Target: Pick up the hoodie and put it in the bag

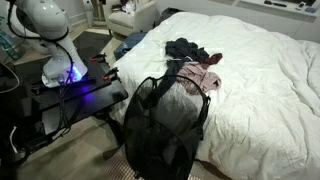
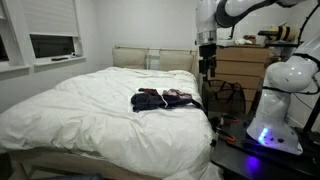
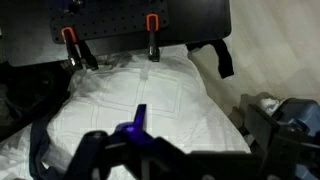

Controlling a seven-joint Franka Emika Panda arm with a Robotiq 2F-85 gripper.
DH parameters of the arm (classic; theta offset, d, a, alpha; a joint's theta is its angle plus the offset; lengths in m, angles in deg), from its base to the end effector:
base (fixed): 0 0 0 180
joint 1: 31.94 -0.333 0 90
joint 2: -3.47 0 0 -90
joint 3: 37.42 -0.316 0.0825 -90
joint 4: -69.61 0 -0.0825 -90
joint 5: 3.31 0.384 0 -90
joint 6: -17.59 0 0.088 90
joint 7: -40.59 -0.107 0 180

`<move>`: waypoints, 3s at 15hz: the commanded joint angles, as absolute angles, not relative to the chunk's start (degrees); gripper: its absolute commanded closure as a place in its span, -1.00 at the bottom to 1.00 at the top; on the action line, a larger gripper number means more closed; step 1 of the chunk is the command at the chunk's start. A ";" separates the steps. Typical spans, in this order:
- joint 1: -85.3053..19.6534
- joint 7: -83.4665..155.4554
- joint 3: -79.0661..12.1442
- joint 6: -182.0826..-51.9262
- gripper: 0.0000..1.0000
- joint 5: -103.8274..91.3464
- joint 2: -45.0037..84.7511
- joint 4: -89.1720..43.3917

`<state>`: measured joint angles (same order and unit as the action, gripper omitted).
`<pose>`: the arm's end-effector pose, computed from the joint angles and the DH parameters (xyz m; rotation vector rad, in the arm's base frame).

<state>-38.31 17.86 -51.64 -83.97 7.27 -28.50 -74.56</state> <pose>0.3299 0.1433 0.4480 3.0936 -0.2196 -0.3091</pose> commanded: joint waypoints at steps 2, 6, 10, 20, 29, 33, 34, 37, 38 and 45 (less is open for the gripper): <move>-37.97 17.27 -51.43 -84.87 -1.00 6.75 -28.00 -74.17; -34.66 16.53 -49.69 -89.40 -1.00 4.07 -26.19 -72.73; -30.05 15.58 -46.29 -94.27 -1.00 0.88 -23.92 -70.49; -21.96 14.83 -36.63 -102.58 -1.00 -0.03 -11.53 -60.77; -19.54 -2.97 -30.42 -117.35 -1.00 0.23 0.66 -58.56; -19.55 -13.25 -28.14 -122.24 -1.00 0.59 4.23 -59.94; -19.57 -15.57 -27.52 -122.41 -1.00 0.95 5.03 -60.12; -19.60 -22.26 -25.61 -123.39 -1.00 2.01 7.18 -61.73; -19.55 -24.32 -24.99 -124.15 -1.00 2.40 7.92 -62.50; -19.05 -31.77 -21.46 -133.01 -1.00 7.67 16.50 -64.16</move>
